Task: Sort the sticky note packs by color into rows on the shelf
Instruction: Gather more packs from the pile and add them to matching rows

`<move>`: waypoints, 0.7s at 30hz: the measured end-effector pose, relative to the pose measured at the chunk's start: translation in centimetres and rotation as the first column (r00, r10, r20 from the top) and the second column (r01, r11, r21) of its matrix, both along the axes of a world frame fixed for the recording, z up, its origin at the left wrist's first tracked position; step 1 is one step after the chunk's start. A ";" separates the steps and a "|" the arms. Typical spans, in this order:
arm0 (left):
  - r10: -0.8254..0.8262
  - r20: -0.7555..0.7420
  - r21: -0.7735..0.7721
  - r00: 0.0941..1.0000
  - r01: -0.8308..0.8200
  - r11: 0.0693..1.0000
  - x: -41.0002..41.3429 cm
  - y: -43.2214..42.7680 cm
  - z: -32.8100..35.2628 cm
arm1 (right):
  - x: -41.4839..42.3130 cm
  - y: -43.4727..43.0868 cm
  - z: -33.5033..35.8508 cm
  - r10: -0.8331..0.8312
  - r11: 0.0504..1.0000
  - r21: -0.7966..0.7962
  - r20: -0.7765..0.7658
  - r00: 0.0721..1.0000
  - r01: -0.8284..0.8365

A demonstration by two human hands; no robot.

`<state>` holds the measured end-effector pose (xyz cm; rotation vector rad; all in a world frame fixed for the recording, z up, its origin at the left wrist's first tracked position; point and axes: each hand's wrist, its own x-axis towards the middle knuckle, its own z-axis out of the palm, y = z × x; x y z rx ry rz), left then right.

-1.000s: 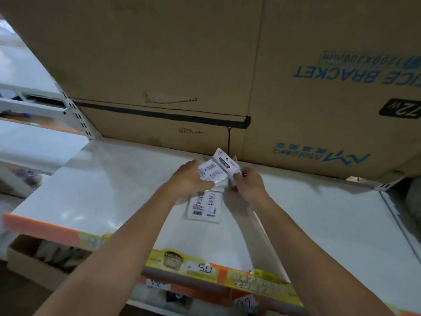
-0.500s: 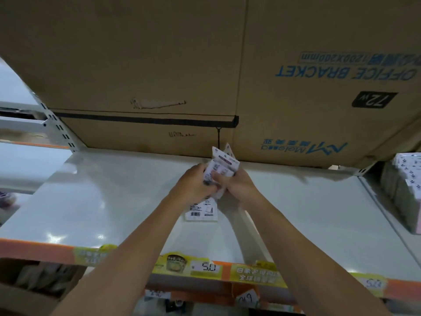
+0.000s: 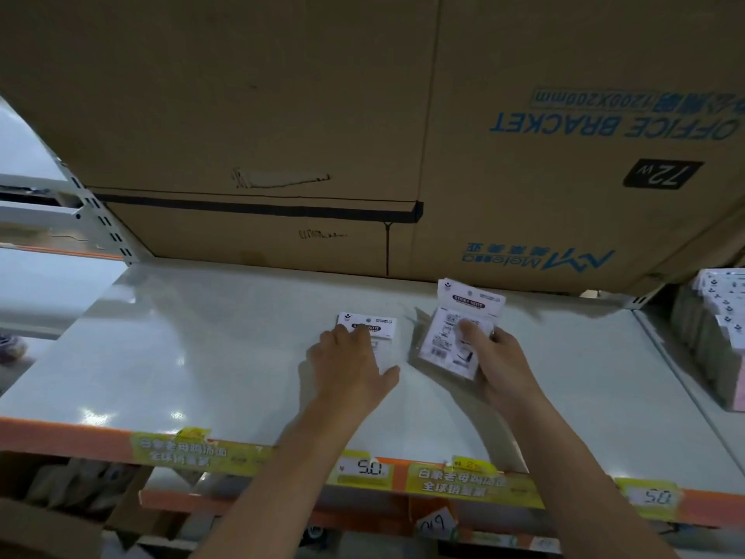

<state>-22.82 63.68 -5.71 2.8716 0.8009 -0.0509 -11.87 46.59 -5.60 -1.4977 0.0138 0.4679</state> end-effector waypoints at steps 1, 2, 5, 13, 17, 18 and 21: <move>0.006 0.040 -0.050 0.999 -0.004 0.999 -0.1 0.0 0.0 | -0.2 -0.4 0.1 0.015 1.000 -0.014 -0.002 1.000 -0.015; 0.014 0.095 -0.112 0.995 -0.003 0.994 -0.3 -0.1 0.2 | -0.5 -0.8 0.2 0.035 0.999 -0.040 -0.006 0.999 -0.036; 0.086 0.326 -0.381 0.941 0.048 0.923 -1.1 -0.7 0.8 | -1.6 -1.5 0.6 0.110 0.983 -0.146 0.004 0.994 -0.108; -0.019 0.546 -0.561 0.838 0.382 0.735 -2.7 -6.0 2.4 | -7.7 -3.2 3.5 0.177 0.965 -0.223 0.157 0.972 -0.139; -0.081 0.552 -0.605 0.830 0.466 0.646 -2.6 -8.2 2.0 | -9.2 -5.9 4.0 0.049 0.973 -0.229 0.183 0.982 -0.006; -0.116 0.546 -0.609 0.829 0.489 0.624 -2.6 -8.9 1.9 | -9.5 -6.7 4.0 -0.015 0.975 -0.218 0.172 0.985 0.052; -0.172 0.544 -0.636 0.821 0.538 0.554 -2.6 -11.3 2.1 | -10.5 -9.9 3.7 -0.216 0.964 -0.139 0.085 0.973 0.227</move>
